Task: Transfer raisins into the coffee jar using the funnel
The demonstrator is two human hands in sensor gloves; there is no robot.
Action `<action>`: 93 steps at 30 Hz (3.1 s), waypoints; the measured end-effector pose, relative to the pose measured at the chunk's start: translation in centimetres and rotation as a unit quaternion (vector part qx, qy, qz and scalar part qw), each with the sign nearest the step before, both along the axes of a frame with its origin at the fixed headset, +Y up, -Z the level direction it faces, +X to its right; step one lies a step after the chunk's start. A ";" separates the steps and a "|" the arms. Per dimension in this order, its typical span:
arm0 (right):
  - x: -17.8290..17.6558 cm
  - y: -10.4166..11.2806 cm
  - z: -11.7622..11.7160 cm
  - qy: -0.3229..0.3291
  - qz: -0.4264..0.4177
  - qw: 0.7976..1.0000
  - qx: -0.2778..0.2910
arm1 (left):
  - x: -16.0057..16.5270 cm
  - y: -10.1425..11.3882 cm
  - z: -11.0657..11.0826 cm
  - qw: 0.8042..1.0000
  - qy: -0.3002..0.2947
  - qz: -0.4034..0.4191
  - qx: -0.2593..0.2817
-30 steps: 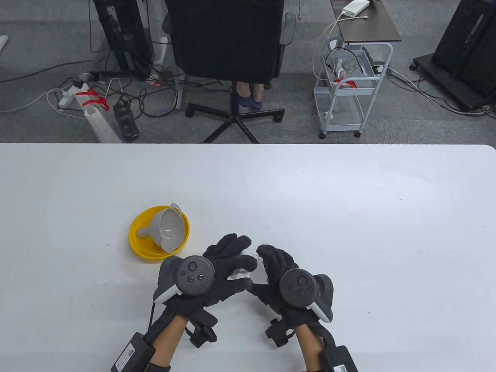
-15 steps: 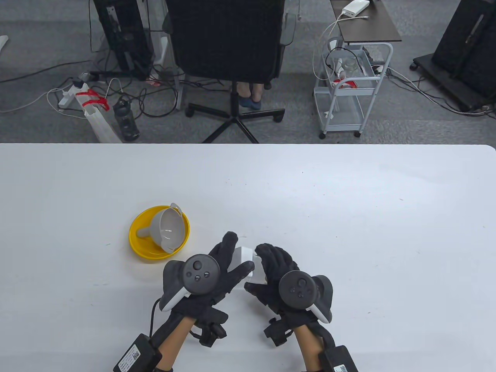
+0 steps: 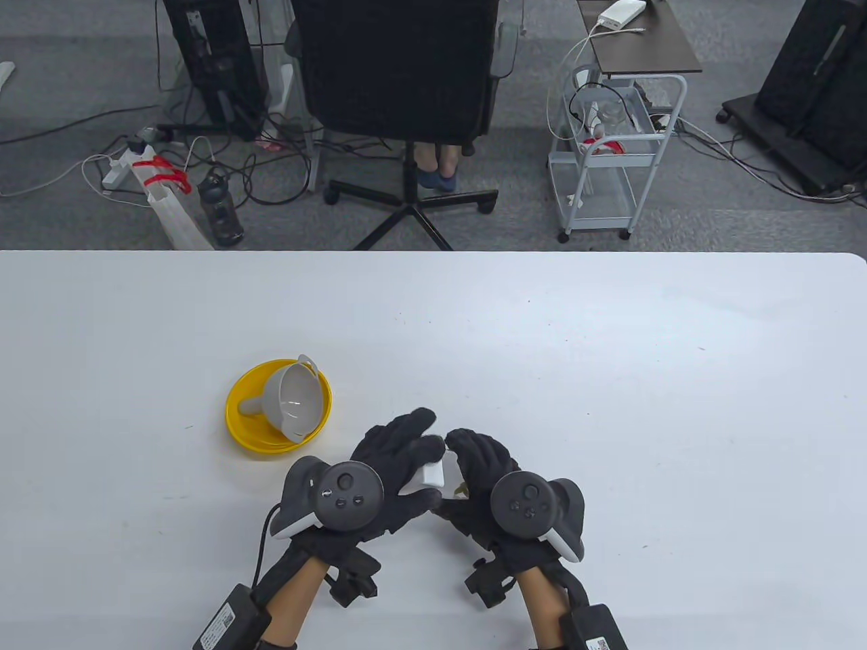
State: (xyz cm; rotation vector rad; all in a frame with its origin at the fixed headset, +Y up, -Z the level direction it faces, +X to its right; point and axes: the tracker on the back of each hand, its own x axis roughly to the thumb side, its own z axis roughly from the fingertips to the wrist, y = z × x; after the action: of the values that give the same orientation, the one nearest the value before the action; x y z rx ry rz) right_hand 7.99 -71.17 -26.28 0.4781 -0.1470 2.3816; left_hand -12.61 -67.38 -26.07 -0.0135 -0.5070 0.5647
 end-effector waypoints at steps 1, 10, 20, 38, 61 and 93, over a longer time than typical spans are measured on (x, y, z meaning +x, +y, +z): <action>-0.1 0.1 0.1 -0.001 0.002 1.000 0.006 | -0.1 0.0 -0.1 1.000 0.019 -0.001 -0.011; -0.3 0.2 0.2 -0.007 0.025 0.999 0.021 | -0.3 -0.3 -0.5 0.997 -0.001 -0.006 -0.080; 0.0 0.1 0.1 0.003 0.004 1.000 0.003 | -0.4 -0.2 -0.3 0.997 -0.038 0.000 -0.061; 1.0 -0.1 -0.8 0.073 -0.060 0.993 -0.071 | 0.1 0.4 0.6 0.993 -0.075 -0.070 0.058; 0.7 0.0 -1.3 0.171 -0.101 0.967 -0.158 | -2.4 0.2 -0.5 0.995 -0.071 0.063 -0.006; 2.3 -0.8 -2.0 0.096 -0.129 0.971 -0.174 | -9.7 -1.9 0.7 0.983 0.072 -0.167 0.001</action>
State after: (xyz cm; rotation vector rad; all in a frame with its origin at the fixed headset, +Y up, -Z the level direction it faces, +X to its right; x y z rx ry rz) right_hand 10.25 -71.93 -28.31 0.4827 0.2771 2.0357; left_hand -22.33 -69.27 -25.36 -0.0550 -0.3546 0.2345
